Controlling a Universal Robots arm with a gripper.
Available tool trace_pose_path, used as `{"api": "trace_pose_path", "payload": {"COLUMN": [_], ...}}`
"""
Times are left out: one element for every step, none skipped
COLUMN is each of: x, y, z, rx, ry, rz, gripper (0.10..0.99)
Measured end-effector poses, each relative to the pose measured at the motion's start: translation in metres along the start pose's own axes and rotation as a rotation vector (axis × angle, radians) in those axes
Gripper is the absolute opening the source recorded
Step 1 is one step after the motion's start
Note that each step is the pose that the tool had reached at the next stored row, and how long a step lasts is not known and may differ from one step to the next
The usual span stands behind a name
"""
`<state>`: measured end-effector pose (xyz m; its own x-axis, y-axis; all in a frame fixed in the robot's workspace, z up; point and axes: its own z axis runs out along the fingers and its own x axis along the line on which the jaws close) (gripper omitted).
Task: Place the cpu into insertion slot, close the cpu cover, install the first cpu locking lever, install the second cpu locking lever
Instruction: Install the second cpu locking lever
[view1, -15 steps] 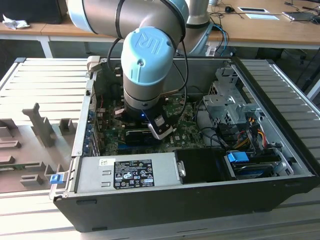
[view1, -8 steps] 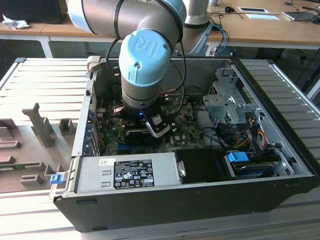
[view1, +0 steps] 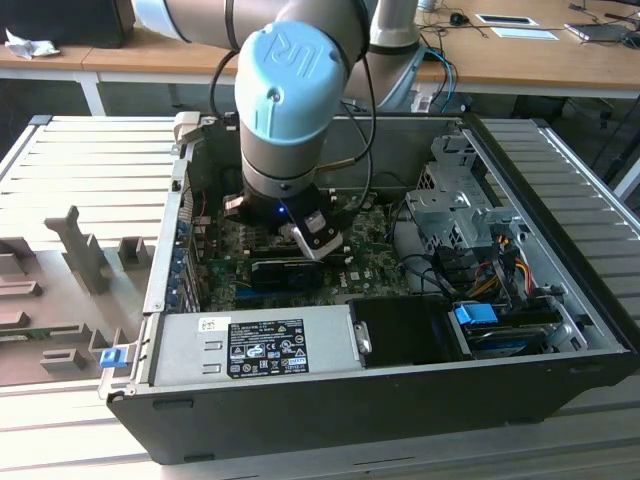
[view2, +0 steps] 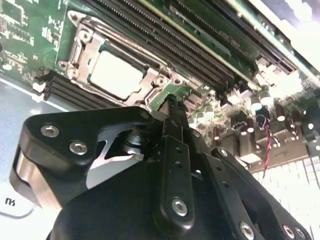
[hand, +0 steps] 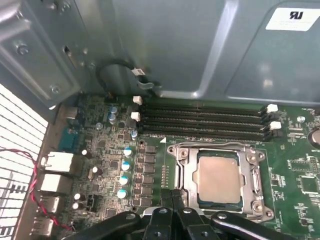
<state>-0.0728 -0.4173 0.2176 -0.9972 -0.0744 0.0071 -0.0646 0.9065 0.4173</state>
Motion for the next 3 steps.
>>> {"api": "trace_pose_path", "payload": {"x": [0.0000,0.0000,0.0000], "y": [0.0009,0.0011,0.0011], "z": [-0.0019,-0.0024,-0.0024], "rx": [0.000,0.000,0.000], "ry": [0.0001,0.0000,-0.0001], "rz": [0.000,0.000,0.000], "gripper": [0.106,0.106,0.106]}}
